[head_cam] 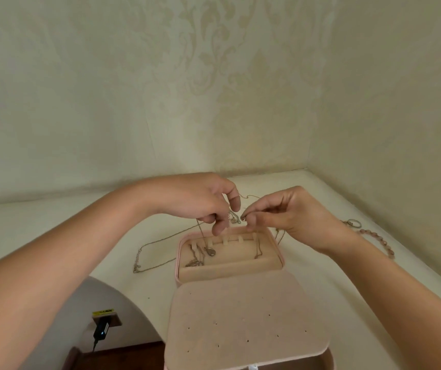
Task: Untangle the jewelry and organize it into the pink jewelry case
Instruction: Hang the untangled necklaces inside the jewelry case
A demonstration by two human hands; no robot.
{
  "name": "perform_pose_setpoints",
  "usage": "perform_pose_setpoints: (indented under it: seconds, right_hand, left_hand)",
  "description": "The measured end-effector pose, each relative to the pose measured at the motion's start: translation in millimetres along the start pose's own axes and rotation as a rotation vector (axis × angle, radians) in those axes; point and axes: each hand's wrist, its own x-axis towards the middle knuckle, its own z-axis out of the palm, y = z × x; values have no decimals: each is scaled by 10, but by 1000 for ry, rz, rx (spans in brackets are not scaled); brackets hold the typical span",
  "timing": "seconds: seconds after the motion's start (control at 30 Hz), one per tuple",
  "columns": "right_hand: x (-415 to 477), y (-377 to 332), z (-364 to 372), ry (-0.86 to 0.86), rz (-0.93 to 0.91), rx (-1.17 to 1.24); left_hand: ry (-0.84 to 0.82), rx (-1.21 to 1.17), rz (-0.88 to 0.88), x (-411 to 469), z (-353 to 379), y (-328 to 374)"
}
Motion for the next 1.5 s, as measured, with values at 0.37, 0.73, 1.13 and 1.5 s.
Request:
perform_pose_setpoints:
  seconds: [0.37, 0.73, 1.13, 1.5]
  right_hand:
    - [-8, 33, 80, -148, -27, 2]
    - [-2, 27, 104, -165, 1, 35]
    - [-38, -70, 102, -54, 12, -58]
    - [-42, -127, 163, 132, -59, -126]
  left_hand:
    - [-15, -31, 54, -27, 14, 14]
    - [143, 47, 69, -25, 8, -134]
    - [276, -24, 129, -32, 29, -190]
    - [158, -248, 32, -41, 35, -200]
